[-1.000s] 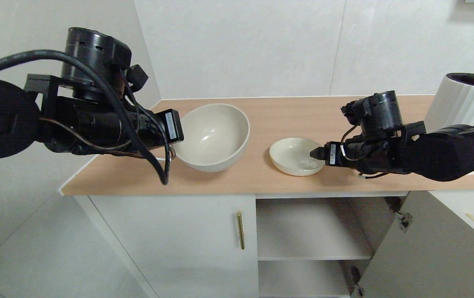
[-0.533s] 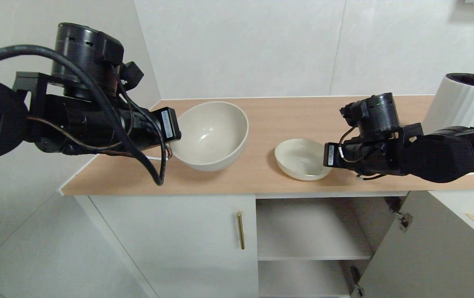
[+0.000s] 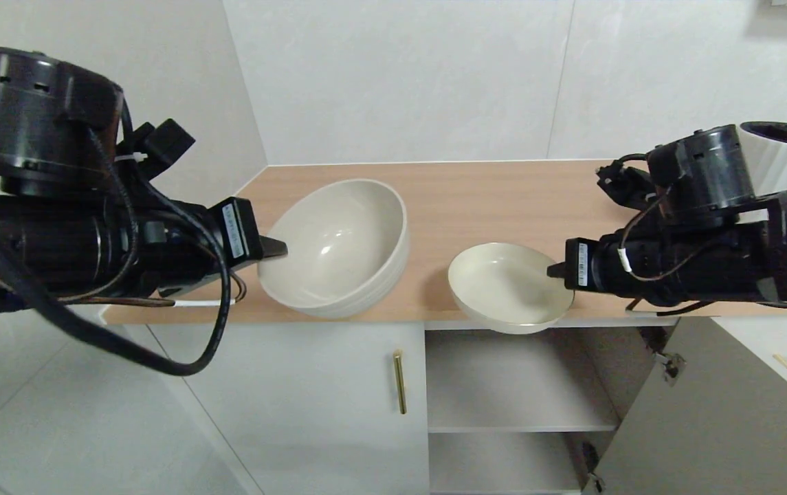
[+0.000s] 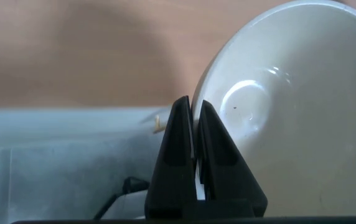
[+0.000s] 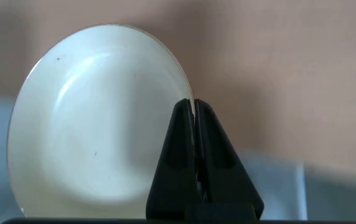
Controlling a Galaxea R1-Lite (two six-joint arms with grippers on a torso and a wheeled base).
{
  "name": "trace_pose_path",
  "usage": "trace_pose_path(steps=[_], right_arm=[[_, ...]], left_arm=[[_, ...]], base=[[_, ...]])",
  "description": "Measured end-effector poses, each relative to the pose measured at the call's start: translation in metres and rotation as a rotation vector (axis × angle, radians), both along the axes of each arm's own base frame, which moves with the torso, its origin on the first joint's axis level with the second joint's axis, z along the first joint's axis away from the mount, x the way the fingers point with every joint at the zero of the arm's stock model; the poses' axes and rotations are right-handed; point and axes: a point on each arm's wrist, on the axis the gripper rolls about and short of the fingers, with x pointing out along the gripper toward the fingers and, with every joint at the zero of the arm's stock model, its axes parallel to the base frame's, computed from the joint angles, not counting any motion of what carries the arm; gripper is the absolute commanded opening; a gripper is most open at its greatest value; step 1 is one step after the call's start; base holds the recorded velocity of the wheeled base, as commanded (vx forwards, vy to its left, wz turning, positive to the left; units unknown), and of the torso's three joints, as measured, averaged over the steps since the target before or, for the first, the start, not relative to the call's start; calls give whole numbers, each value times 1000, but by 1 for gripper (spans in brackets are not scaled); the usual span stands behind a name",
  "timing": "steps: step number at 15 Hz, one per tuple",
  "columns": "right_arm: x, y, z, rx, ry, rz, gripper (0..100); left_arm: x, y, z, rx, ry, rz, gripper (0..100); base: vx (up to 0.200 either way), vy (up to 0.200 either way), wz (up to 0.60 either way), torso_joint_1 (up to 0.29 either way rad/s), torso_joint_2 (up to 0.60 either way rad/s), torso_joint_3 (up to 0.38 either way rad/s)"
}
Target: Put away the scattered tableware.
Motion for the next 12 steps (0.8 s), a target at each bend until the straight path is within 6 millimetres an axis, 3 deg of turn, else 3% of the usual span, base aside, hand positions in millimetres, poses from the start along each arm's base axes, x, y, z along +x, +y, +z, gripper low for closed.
trace_pose_path(steps=[2, 5, 6, 12], right_arm=[[-18, -8, -6, -7, 32, 8, 0], [-45, -15, -15, 5, 62, 23, 0], [-51, -17, -17, 9, 61, 27, 0], [-56, -21, -21, 18, 38, 25, 0]], left_arm=[[-14, 5, -11, 12, 27, -6, 0], [-34, 10, -23, 12, 54, -15, 0], [-38, 12, -24, 10, 58, -13, 0], [-44, 14, -24, 21, 47, -24, 0]], base=[[0, 0, 0, 0, 0, 0], [-200, 0, 0, 6, 4, 1], [0, 0, 0, 0, 0, 0], [0, 0, 0, 0, 0, 0]])
